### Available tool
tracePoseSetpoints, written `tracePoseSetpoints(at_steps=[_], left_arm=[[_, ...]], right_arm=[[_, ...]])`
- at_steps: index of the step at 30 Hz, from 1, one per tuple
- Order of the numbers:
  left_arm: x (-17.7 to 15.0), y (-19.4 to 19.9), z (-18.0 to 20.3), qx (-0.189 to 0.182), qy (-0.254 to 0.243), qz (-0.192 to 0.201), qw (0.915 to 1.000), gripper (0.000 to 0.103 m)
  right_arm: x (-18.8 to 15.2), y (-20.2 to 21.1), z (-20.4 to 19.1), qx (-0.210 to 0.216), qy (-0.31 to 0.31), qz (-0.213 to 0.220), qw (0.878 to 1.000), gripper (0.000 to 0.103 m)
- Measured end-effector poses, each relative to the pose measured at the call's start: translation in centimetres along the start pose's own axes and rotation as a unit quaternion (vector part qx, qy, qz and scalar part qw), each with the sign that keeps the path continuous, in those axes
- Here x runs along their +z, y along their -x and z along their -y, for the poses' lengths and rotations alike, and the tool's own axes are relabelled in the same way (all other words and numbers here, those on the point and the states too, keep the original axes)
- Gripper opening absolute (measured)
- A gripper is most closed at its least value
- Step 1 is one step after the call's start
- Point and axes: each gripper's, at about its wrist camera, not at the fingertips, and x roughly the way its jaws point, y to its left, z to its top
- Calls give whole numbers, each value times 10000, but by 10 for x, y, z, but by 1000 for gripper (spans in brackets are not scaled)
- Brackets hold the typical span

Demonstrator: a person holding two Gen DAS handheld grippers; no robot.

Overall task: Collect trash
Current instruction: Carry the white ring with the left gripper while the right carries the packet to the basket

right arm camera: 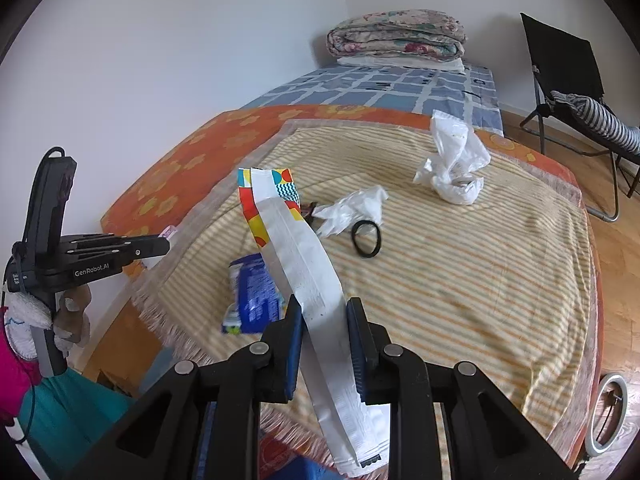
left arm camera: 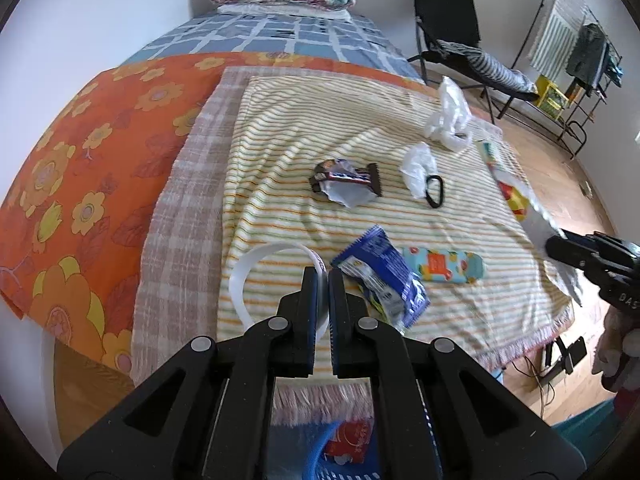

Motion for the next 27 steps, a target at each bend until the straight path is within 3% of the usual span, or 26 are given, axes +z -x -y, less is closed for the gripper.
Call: tracePoseSetpoints(at_steps=[19,27], left_arm=[[-59,34,26,-276,-321,-18,9991,3],[-81,34,37,-362,-404,-126,9984,3]], right_arm=[[-69,33,-46,-28,442,-265,9987,21],[-111,27,-59,-40,600,-644,9961,21]])
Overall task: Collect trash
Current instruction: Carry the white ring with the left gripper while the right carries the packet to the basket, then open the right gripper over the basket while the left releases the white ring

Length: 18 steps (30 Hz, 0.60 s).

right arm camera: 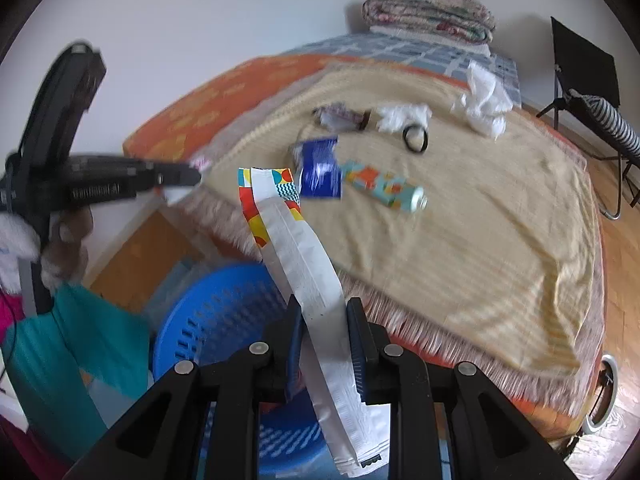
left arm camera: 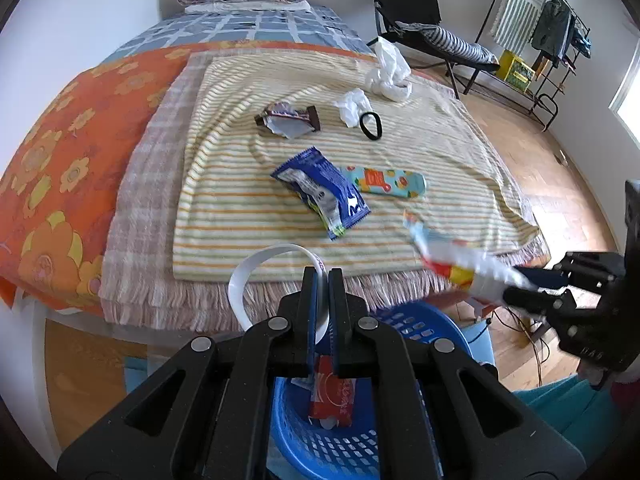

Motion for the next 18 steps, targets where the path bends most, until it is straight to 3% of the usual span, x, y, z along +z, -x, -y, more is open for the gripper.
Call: tracePoseSetpoints(at_steps=[18], left_arm=[[-43,-21,32,-230,-276,-521,9980,3]], right_arm=[[-46,-30,-19,100,98,-675,9976,22]])
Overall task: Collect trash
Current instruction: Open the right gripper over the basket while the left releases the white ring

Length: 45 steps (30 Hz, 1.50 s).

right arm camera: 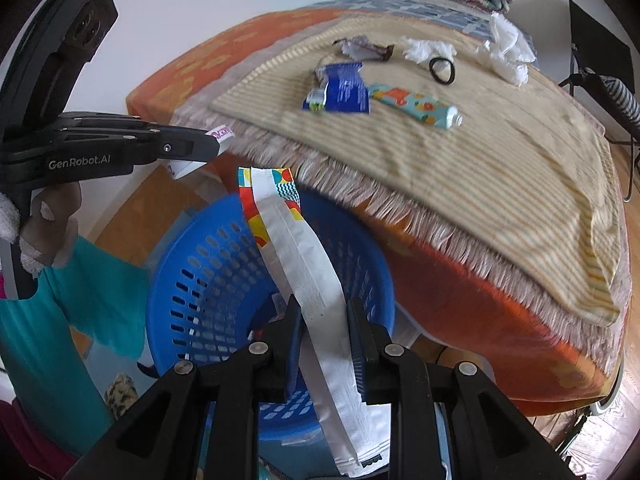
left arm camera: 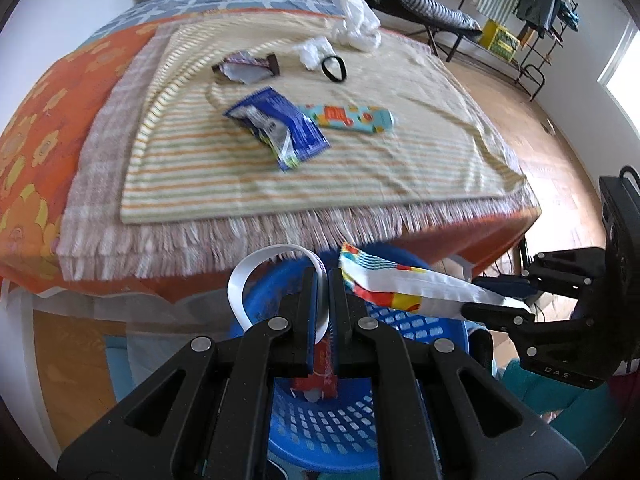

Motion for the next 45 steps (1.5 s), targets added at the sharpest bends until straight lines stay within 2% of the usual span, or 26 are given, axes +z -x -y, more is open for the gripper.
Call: tracePoseSetpoints(at_steps=[10,18,21,24,27,29,31,33,36,38,40,45], left_arm=[[-14,-15,15,-73,-192,-276,9994,3],[-18,-26,15,-139,-173,-467,9987,3],[-19,-27,18,-145,-219,-481,9985,3],[-20,-29,21,-131,-317,-522,9981,4],[-22,-31,23,-112,-381,-562,9976,8],[-22,-32,24,-102,-405,-575,9975,18],[-21,-32,25,-91,-408,-524,9978,41],[-20,-31,26,-71,-420,-473,9980,43],[-18,-30,25,-72,-420,-463,9980,43],[-18,-31,25,-61,-408,-474,9980,45],[-17,-30,24,-31,-408,-447,9982,53],[-16,-27,24,27,-434,-362,9984,53]], right_arm=[[-1,-19,-6,118,76,-316,9994,24],[-4,-23,-11,218,76,-354,9991,25],[-3,-22,-8,245,26,-324,9992,29],[-3,-20,-3,254,-98,-298,9992,40],[-3,-18,4,227,-245,-253,9991,54],[-3,-16,8,150,-321,-215,9991,61],[-2,-16,12,100,-394,-190,9990,65],[-1,-15,16,74,-467,-176,9987,67],[-1,-14,21,-7,-553,-154,9983,76],[0,-14,24,-46,-606,-137,9981,77],[1,-14,26,-87,-661,-130,9977,78],[3,-11,32,-122,-801,-53,9967,84]])
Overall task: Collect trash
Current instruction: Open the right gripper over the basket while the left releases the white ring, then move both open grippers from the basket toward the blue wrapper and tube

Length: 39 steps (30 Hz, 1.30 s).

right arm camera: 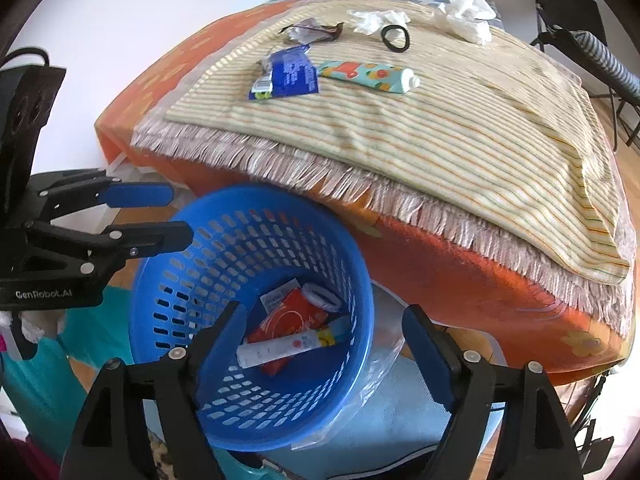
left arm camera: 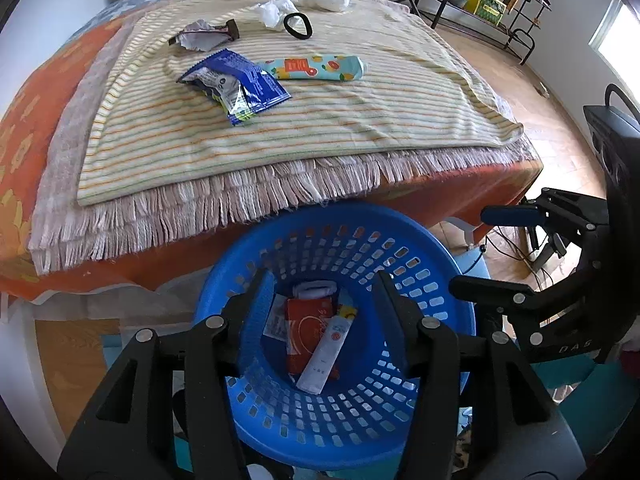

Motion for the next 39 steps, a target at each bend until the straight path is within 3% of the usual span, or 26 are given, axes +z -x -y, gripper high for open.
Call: tracePoseSetpoints(at_steps=[16,21,34,39], left_arm=[[8,10,-10,114,161,162,9997,53],[14,14,-16,137,259,235,9993,58],[39,27,-36,278,510,427,9974,58],[53,25,-45,408,609,345,9967,58]], right_arm=[[15,9,10,-213,-349,187,9990,93],[25,17,11,-266,-401,380,9981,97],[59,39,12,-574,-395,838,9940,100],[76,53,19,-513,-467,1217,9901,100]])
